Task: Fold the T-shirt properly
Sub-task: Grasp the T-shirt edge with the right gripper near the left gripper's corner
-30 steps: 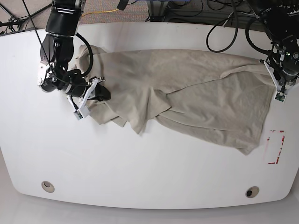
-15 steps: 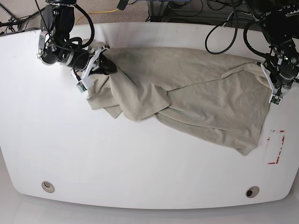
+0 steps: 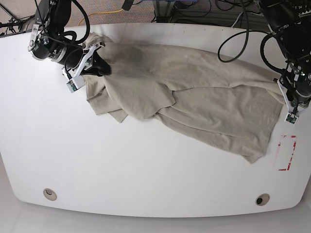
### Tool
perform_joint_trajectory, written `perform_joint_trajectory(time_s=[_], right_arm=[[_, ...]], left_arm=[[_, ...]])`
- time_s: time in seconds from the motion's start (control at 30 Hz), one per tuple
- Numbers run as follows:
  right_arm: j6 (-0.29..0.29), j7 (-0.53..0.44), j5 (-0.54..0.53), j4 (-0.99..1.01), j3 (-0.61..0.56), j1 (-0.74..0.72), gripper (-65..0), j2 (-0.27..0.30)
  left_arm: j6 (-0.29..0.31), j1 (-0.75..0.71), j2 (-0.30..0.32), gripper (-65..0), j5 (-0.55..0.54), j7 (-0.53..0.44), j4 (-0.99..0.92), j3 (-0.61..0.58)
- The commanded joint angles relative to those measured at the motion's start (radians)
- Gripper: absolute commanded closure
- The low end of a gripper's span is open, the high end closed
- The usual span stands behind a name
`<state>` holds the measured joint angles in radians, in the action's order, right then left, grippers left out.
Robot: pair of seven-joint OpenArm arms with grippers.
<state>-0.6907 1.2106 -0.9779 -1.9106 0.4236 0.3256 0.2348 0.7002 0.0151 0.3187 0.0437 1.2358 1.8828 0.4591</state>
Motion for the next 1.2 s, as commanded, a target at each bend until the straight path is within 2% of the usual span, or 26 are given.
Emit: perform_joint_trajectory(time_s=[0.0,0.33,0.5,0.7,0.93,1.03,1.17], right_arm=[[-0.007,0.004,-0.049,-0.02,0.041,0.017,-3.0,0.01],[-0.007,0.056,-0.192,-0.022,0.106,0.119,-2.9,0.007],[-0.007,0.042,-0.172,-0.019,0.113,0.175,-2.9,0.002],[-0.007,0.041,-0.161,-0.02,0.113,0.224,-2.9,0.005],[-0.007,0.035,-0.154,-0.02,0.113,0.267,-2.9,0.007],[-0.007,0.035,-0.16,-0.02,0.113,0.275,-2.9,0.007],[-0.007,0.033,-0.154,-0.022,0.113,0.252,-2.9,0.008]], left_arm=[[-0.002,0.013,0.036,0.0,0.0,-0.009,0.005,0.004],[-0.002,0.081,0.041,0.0,0.0,-0.009,-0.075,0.004],[-0.002,0.101,0.041,0.0,-0.001,-0.023,-0.147,0.002],[-0.002,0.131,0.046,0.0,0.005,-0.135,-0.282,-0.035],[-0.002,0.136,0.069,0.0,0.005,-0.207,-0.401,-0.041],[-0.002,0.145,0.072,0.0,0.005,-0.239,-0.42,-0.041],[-0.002,0.148,0.072,0.0,0.003,-0.236,-0.403,-0.036]])
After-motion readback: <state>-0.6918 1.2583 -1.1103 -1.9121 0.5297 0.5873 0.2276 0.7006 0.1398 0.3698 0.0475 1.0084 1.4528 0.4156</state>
